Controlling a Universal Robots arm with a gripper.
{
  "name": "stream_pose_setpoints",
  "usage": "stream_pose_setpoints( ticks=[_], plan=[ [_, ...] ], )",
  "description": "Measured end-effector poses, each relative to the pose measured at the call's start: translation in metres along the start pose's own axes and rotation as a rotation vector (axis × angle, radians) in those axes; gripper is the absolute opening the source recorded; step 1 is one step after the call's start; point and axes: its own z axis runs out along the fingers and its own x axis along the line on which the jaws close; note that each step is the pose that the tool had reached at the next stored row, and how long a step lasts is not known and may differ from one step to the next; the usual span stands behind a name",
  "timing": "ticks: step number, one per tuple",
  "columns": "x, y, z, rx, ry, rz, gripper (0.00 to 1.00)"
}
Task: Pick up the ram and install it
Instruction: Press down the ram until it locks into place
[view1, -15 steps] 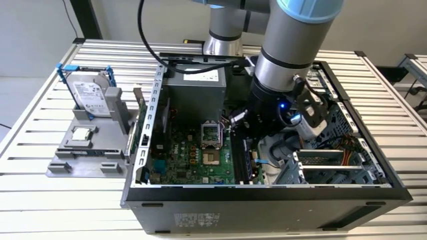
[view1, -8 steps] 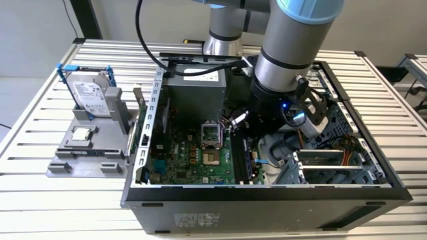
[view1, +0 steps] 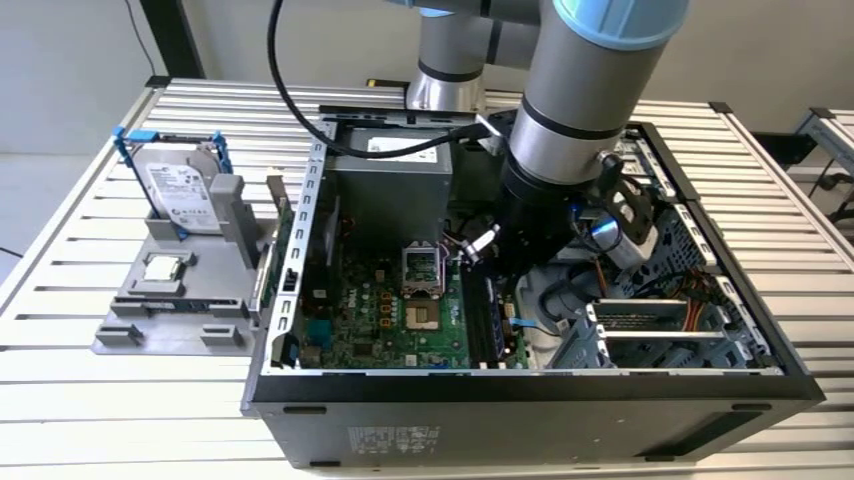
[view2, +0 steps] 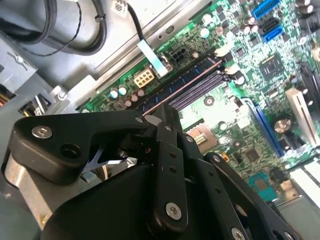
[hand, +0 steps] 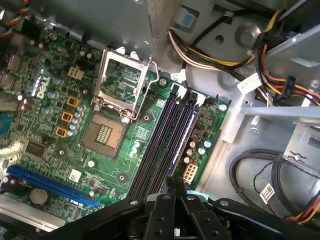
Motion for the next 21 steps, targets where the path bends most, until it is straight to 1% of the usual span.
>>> stream_pose_setpoints(
  ticks=[21],
  plan=[
    [-0.0001, 0.0005, 0.0000, 0.0062, -0.0030, -0.375, 0.00]
  ],
)
